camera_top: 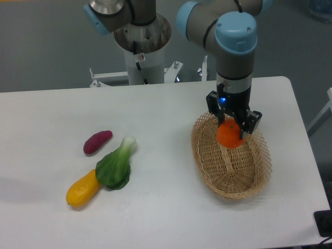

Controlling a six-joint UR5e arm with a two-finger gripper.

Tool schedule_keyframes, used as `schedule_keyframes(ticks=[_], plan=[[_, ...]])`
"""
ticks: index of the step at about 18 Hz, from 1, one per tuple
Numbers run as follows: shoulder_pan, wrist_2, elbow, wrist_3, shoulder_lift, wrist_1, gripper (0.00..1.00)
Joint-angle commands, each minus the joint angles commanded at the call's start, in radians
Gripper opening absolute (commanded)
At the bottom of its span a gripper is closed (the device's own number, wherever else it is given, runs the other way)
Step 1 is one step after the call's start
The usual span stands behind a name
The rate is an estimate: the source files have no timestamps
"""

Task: Place the orange in the basket

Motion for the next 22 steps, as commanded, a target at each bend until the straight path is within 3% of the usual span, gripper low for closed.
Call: schedule_keyframes(ticks=[5, 8, 13, 19, 20, 22], plan=[[0.029, 0.002, -0.133, 0.041, -0.047, 0.231, 0.58], [0.032, 0.0, -0.178, -0.021, -0.09, 0.244, 0.58], [0.034, 0.002, -0.241, -0.071, -0.097, 0.244, 0.59], [0.035, 0.005, -0.256, -0.068, -0.097, 0.242, 0.64], [0.035, 0.003, -0.256, -0.066, -0.095, 0.242, 0.66], [0.035, 0.003, -0.253, -0.066, -0.097, 0.244, 0.84]])
